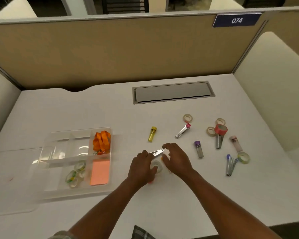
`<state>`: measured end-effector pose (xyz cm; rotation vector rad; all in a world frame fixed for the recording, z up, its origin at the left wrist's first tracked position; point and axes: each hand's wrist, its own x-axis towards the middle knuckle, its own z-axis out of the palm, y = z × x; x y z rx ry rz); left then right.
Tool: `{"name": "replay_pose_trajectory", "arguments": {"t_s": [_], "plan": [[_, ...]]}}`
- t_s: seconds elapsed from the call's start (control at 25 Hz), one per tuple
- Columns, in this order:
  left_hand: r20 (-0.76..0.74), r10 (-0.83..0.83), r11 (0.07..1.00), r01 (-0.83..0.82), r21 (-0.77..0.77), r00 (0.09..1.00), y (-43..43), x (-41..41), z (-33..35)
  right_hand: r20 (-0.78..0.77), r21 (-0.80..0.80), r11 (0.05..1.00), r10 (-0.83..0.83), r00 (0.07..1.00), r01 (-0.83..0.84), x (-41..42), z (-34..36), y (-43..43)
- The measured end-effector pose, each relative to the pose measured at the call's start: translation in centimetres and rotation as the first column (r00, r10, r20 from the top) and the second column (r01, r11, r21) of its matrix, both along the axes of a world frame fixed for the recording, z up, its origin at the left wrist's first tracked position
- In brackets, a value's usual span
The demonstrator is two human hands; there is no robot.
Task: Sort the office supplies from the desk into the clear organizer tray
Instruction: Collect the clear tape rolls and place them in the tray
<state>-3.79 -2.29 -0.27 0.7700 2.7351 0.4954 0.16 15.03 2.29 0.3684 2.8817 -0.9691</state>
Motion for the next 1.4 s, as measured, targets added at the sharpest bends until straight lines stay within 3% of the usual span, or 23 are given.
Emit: {"name": "replay_pose_trajectory", "arguments": {"t_s": [0.12, 0.36, 0.64, 0.8, 0.96, 1.24, 1.4], "plan": [[0.015, -0.059, 0.981, 0.061, -0.184, 0.998, 2.1, 0.4, -1.2, -0.013, 0.013, 0.996, -0.085, 0.996, 0.085, 1.7, -0.4, 4.2], [0.040, -0.116, 0.953, 0.123, -0.277, 0.992, 4.5, -0.3, -2.5, -0.009, 0.037, 0.976, -0.215, 0.977, 0.215, 4.7, -1.5, 10.6], [0.037, -0.094, 0.966, 0.100, -0.237, 0.995, 6.6, -0.3, -3.0, -0.148, 0.227, 0.872, -0.410, 0.900, 0.434, 7.0, -1.7, 16.8], [0.021, -0.072, 0.977, 0.074, -0.198, 0.997, 6.8, -0.1, -2.7, 0.048, 0.268, 0.780, -0.597, 0.801, 0.565, 8.4, -2.3, 20.7], [0.049, -0.034, 0.987, 0.042, -0.152, 0.998, 6.7, 0.0, -2.4, 0.191, 0.317, 0.814, -0.557, 0.808, 0.486, 9.2, -3.3, 22.9], [0.022, -0.027, 0.992, 0.030, -0.121, 0.999, 6.0, 0.1, -1.6, 0.117, 0.271, 0.819, -0.549, 0.828, 0.505, 9.2, -3.0, 22.6], [0.000, 0.023, 0.994, -0.023, -0.105, 1.000, 5.2, 0.1, -0.7, -0.015, 0.202, 0.796, -0.580, 0.815, 0.570, 8.4, -1.6, 20.7]]}}
